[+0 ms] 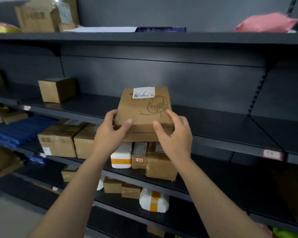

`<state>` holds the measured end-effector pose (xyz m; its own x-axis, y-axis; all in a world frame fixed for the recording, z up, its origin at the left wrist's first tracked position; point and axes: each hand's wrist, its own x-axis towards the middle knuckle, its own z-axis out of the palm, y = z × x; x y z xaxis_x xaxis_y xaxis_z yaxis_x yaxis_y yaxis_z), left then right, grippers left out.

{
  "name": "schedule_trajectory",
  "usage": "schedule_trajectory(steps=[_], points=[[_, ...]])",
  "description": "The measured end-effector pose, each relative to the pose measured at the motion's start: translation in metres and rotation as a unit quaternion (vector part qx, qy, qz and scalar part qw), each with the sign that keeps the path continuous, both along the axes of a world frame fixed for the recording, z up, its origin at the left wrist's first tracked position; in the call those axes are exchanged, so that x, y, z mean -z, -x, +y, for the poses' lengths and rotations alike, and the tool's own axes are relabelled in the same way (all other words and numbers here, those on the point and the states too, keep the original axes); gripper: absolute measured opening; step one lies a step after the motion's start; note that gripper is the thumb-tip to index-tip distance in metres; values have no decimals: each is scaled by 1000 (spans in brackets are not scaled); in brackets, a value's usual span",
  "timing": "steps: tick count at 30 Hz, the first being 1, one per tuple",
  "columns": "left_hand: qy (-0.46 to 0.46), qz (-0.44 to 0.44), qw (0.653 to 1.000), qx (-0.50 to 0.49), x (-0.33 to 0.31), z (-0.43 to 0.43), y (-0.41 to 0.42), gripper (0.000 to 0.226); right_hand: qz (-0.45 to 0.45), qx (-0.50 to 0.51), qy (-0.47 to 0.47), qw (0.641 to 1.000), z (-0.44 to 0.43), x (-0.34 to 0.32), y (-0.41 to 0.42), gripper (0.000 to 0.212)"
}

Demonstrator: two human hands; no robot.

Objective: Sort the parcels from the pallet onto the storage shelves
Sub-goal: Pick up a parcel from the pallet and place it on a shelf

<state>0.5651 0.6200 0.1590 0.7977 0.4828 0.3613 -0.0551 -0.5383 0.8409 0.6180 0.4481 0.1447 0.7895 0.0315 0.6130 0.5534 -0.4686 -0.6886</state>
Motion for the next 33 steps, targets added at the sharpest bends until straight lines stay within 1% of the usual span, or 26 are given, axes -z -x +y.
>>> schedule_trajectory(steps=[5, 7, 10, 15, 21, 25, 27, 29, 33], points=[[-35, 6, 999, -4, -11, 81, -37, 77, 10, -24, 7, 1000, 82, -9, -46, 64], [-53, 12, 998, -17, -13, 112, -53, 79, 20, -32, 21, 999, 114, -13, -64, 65], [-73, 22, 996, -44, -16, 156, -75, 77, 39, -44, 47, 997, 160, -20, -91, 65], [-92, 51, 992, -73, -15, 224, -112, 80, 42, -71, 77, 994, 230, -23, -139, 66], [-117, 90, 983, -108, -13, 289, -171, 77, 52, -100, 170, 979, 301, -30, -211, 67], [-127, 125, 977, -120, -11, 325, -204, 72, 70, -113, 218, 967, 341, -27, -250, 65], [-131, 141, 974, -119, -9, 341, -216, 74, 78, -116, 236, 962, 357, -22, -264, 63], [-139, 155, 971, -115, -5, 356, -224, 76, 81, -125, 248, 957, 370, -15, -273, 61], [-174, 164, 965, -110, 1, 380, -237, 73, 71, -119, 260, 956, 392, -7, -282, 60]])
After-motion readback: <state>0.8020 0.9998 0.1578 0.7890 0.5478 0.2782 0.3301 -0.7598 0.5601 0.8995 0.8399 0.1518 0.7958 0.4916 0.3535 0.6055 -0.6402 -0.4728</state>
